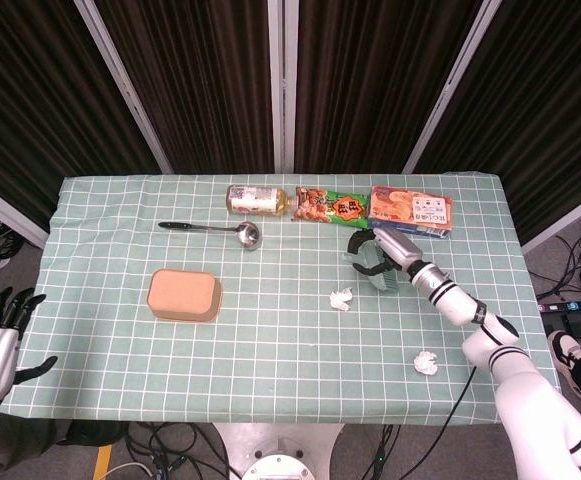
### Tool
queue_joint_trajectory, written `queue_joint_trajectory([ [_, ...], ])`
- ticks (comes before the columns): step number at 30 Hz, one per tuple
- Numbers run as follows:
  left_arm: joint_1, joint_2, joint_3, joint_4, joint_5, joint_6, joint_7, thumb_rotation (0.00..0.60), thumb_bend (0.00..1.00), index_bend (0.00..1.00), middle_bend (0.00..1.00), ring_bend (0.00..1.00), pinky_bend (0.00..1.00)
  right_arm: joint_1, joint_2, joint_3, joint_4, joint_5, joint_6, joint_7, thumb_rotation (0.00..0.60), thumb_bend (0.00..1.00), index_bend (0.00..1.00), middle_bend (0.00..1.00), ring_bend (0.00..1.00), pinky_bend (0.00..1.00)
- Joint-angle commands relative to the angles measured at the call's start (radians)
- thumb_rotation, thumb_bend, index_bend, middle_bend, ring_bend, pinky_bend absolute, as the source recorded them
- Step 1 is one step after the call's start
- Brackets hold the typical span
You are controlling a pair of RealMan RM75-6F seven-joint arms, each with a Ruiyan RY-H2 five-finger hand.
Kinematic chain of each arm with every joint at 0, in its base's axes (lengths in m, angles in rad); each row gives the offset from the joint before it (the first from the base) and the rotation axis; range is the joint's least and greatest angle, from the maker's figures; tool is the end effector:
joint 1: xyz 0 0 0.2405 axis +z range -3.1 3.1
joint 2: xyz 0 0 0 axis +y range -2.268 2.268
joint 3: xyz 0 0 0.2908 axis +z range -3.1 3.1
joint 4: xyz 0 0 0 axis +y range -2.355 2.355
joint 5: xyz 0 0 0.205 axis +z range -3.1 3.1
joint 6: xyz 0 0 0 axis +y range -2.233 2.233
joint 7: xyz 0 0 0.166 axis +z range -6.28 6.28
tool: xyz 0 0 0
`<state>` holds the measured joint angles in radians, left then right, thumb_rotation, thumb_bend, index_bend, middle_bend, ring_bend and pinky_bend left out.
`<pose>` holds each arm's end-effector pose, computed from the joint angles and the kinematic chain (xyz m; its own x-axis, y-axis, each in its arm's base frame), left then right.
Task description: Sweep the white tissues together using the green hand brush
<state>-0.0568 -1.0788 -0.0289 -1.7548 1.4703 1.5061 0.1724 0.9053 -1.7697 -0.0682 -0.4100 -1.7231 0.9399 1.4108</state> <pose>-0.3250 0.1897 0.1816 0.4577 0.0258 0.8887 0.8880 0.0371 -0.4584 -0.2247 -0.4849 -0.0154 -0.0317 -0.5354 0.8440 -0.9329 -0.2873 -0.2173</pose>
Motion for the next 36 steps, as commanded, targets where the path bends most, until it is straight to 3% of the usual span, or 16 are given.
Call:
queue_joint_trajectory([
  [1,0.003,0.003,0.002,-0.003,0.003,0.003,0.000,0.600,0.10,0.15,0.10,0.00,0.02,0.010,-0.011,-0.037,-0.023,-0.032,0.079,0.107,0.600,0.33,0.84,0.67,0.35,0.28],
  [11,0.009,0.000,0.006,0.006,0.016,0.012,-0.015,0.600,0.10,0.15,0.10,0.00,0.02,-0.004,-0.006,-0.054,-0.105,-0.038,0.186,0.114,0.600,0.33,0.84,0.68,0.35,0.28],
  [19,-0.005,-0.008,0.001,0.027,0.026,-0.002,-0.035,0.600,0.10,0.15,0.10,0.00,0.02,-0.085,0.135,-0.011,-0.311,0.028,0.292,-0.018,0.600,0.34,0.84,0.68,0.35,0.26],
  [24,-0.013,-0.008,-0.003,0.040,0.029,-0.011,-0.043,0.600,0.10,0.15,0.10,0.00,0.02,-0.189,0.299,0.025,-0.600,0.112,0.358,-0.233,0.600,0.34,0.83,0.68,0.35,0.24],
  [30,-0.027,-0.017,-0.006,0.049,0.017,-0.037,-0.046,0.600,0.10,0.15,0.10,0.00,0.02,-0.339,0.483,0.001,-0.995,0.206,0.410,-0.471,0.600,0.36,0.82,0.68,0.35,0.22],
  [36,-0.046,-0.020,-0.012,0.052,0.018,-0.059,-0.043,0.600,0.10,0.15,0.10,0.00,0.02,-0.460,0.550,-0.024,-1.172,0.278,0.449,-0.639,0.600,0.36,0.82,0.68,0.35,0.21],
])
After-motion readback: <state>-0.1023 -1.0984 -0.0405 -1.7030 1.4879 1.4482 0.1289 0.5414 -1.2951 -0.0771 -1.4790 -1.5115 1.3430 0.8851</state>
